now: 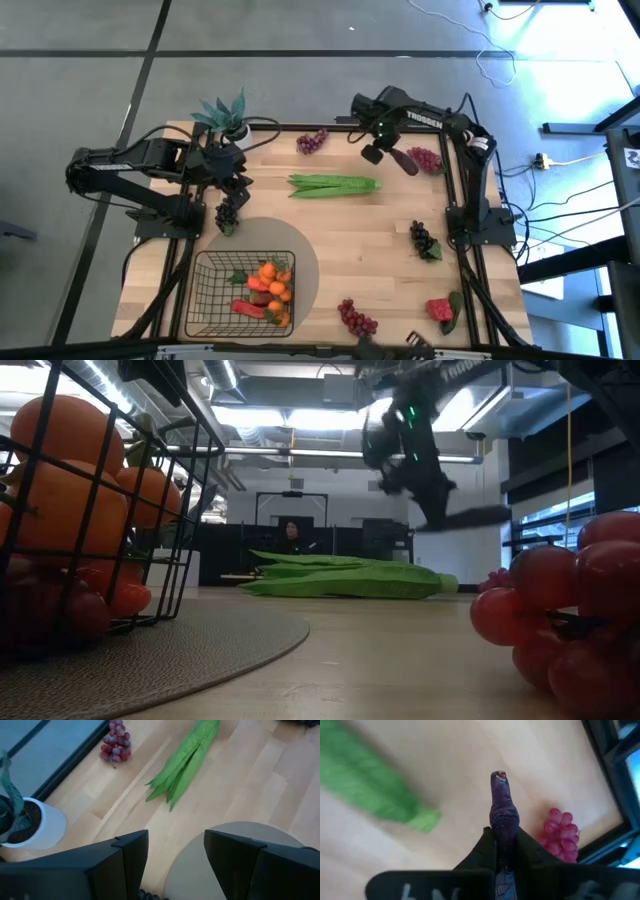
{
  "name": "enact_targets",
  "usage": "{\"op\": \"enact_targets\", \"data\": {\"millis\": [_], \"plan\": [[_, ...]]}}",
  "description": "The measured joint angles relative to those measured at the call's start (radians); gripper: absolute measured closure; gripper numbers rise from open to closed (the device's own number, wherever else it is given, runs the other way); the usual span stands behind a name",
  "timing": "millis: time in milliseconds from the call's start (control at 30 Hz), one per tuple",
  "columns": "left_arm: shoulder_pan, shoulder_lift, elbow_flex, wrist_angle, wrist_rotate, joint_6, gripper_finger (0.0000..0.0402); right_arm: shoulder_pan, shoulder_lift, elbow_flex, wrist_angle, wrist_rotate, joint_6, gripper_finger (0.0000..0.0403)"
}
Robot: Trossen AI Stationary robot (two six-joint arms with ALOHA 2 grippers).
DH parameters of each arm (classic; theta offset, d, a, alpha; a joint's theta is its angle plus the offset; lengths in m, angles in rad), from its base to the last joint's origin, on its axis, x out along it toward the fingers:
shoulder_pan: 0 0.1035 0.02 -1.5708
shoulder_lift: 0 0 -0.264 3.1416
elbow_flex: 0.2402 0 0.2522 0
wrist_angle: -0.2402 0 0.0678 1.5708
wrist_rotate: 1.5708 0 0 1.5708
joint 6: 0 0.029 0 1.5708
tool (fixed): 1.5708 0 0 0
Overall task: Build produce basket
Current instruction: Put the eggplant into the wire basket
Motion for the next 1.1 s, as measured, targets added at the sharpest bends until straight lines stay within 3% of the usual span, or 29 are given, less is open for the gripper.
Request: {"op": "enact_targets", "data": {"millis": [233, 533, 767, 967, 1100], "plan": [[-0.018, -0.002, 0.0, -0.023, 0.01, 0.028, 0.0221, 0.23, 0.0, 0.231, -0.119, 0.003, 0.142, 0.0391], [-0.11, -0.019, 0.0, -0.028, 0.011, 0.041, 0.0221, 0.537, 0.0, 0.408, -0.075, 0.009, 0.426, 0.0391], [-0.209, -0.018, 0.0, -0.028, 0.036, 0.057, 0.0221, 0.708, -0.001, 0.423, 0.198, 0.01, 0.569, 0.0391], [-0.294, -0.018, 0.0, -0.019, 0.037, -0.003, 0.0221, 0.792, 0.01, 0.424, 0.469, 0.013, 0.556, 0.0391], [-0.359, -0.018, 0.0, -0.018, 0.038, -0.09, 0.0221, 0.836, 0.013, 0.424, 0.557, 0.013, 0.514, 0.0392]]}}
